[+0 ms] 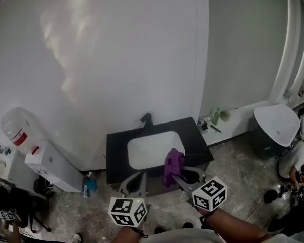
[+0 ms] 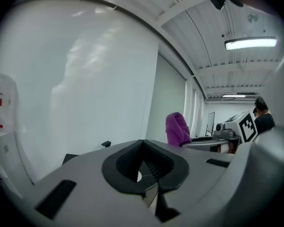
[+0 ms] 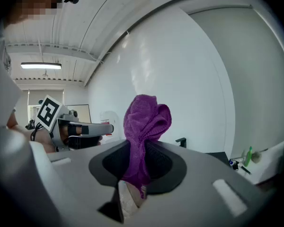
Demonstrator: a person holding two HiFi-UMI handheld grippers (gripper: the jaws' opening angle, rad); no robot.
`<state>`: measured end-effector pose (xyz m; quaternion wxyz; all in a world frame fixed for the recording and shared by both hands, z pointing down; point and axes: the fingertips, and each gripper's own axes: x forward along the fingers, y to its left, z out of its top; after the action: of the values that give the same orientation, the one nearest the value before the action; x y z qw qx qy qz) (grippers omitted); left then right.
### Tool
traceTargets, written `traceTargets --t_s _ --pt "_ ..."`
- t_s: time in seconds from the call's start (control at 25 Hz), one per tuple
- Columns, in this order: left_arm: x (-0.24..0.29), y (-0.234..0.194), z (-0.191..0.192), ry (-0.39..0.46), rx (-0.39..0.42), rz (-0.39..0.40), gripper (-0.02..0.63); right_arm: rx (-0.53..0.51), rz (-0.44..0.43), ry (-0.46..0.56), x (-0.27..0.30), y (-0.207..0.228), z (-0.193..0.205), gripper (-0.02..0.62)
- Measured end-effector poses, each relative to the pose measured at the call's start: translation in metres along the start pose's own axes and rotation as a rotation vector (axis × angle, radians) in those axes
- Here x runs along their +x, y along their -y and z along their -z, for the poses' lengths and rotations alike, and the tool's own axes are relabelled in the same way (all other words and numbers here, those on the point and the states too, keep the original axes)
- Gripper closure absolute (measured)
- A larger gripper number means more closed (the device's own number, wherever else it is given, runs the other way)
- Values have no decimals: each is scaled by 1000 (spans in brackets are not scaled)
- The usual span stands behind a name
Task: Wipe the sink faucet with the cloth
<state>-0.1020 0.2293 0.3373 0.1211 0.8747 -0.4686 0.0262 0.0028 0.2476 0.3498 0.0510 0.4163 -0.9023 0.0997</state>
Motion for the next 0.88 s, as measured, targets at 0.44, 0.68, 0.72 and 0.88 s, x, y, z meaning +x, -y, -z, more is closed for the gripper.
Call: traceTargets --t_s 0.44,0.68,0.72,0.88 --pt "6 -10 10 -32 -5 19 600 2 5 -2 9 1 0 517" --pt "13 -27 19 -48 -27 22 600 12 16 -27 22 5 11 517" --pt "14 -29 20 -50 -29 23 600 12 18 -32 25 6 13 517" --pt "14 -38 22 -53 -25 34 600 8 47 -37 26 16 15 516"
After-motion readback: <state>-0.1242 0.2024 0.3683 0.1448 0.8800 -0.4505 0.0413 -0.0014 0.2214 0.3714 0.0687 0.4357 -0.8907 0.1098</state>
